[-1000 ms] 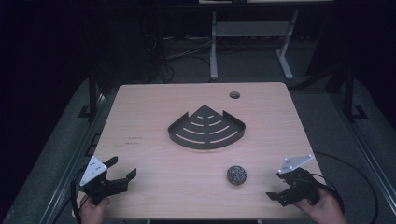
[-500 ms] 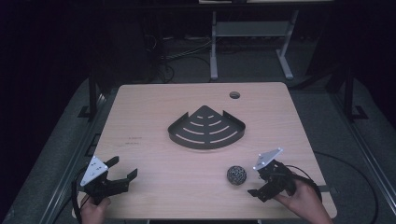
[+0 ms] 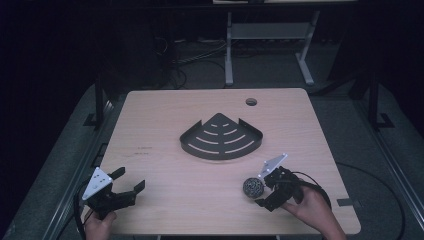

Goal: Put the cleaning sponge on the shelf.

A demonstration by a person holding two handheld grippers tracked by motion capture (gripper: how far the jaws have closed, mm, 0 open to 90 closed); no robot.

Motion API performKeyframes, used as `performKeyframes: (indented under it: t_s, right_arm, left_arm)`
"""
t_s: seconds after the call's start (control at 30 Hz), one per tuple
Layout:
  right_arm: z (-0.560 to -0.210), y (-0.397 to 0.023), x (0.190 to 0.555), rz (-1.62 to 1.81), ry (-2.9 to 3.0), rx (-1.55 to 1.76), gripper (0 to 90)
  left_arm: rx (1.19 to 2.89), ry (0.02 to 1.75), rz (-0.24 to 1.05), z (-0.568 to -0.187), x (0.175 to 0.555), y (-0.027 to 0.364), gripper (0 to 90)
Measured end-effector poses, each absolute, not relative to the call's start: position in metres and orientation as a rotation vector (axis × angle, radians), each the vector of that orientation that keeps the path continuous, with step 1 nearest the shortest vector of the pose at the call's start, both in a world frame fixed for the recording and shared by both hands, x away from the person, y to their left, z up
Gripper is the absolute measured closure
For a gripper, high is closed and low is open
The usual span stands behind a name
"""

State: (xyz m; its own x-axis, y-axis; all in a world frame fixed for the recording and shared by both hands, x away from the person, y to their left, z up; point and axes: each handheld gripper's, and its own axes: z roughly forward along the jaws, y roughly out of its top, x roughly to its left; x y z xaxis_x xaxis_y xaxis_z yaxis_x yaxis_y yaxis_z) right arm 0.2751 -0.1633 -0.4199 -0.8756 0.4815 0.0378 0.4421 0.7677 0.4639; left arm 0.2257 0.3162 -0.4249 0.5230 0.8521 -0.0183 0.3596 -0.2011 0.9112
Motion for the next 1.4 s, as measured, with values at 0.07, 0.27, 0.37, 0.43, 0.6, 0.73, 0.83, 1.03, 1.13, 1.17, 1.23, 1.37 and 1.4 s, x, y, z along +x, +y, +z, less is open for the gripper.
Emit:
performKeyframes:
  t_s: [0.07, 0.27, 0.37, 0.43, 0.6, 0.73, 0.83, 1.03, 1.13, 1.17, 1.23, 1.37, 1.4]
  right_arm:
    - [-0.42, -0.162, 0.276, 0.712, 2.876, 0.749, 16.4]
    - [-0.421, -0.154, 0.282, 0.695, 2.888, 0.742, 16.4]
    - [-0.423, -0.152, 0.283, 0.682, 2.891, 0.745, 16.5]
    - [-0.424, -0.151, 0.285, 0.68, 2.893, 0.755, 16.6]
    - [-0.427, -0.147, 0.288, 0.658, 2.894, 0.759, 16.8]
    - [-0.428, -0.145, 0.29, 0.65, 2.896, 0.758, 17.6]
    - [-0.429, -0.143, 0.292, 0.64, 2.897, 0.759, 18.0]
    - [-0.43, -0.137, 0.294, 0.611, 2.908, 0.746, 19.8]
    - [-0.432, -0.134, 0.295, 0.594, 2.912, 0.744, 20.0]
    - [-0.434, -0.133, 0.296, 0.582, 2.915, 0.742, 20.9]
    - [-0.435, -0.132, 0.297, 0.569, 2.911, 0.745, 21.6]
    - [-0.436, -0.131, 0.299, 0.556, 2.907, 0.753, 23.7]
    - [-0.436, -0.131, 0.299, 0.556, 2.907, 0.753, 23.7]
  left_arm:
    - [1.783, 1.014, 0.631, -0.425, 0.226, 0.316, 13.3]
    - [1.784, 1.012, 0.624, -0.425, 0.226, 0.315, 13.3]
    - [1.785, 1.006, 0.621, -0.425, 0.226, 0.314, 13.3]
    - [1.787, 1.005, 0.631, -0.426, 0.226, 0.313, 13.3]
    - [1.783, 1.007, 0.623, -0.425, 0.226, 0.313, 13.3]
    - [1.787, 1.009, 0.62, -0.426, 0.226, 0.313, 13.3]
    - [1.784, 1.008, 0.622, -0.426, 0.226, 0.313, 13.3]
    - [1.781, 1.008, 0.621, -0.426, 0.226, 0.313, 13.3]
    - [1.784, 1.007, 0.623, -0.426, 0.226, 0.313, 13.3]
    - [1.782, 1.006, 0.622, -0.425, 0.226, 0.313, 13.3]
    - [1.78, 1.007, 0.624, -0.425, 0.226, 0.314, 13.3]
    - [1.78, 1.009, 0.623, -0.425, 0.226, 0.314, 13.3]
    - [1.78, 1.009, 0.623, -0.425, 0.226, 0.314, 13.3]
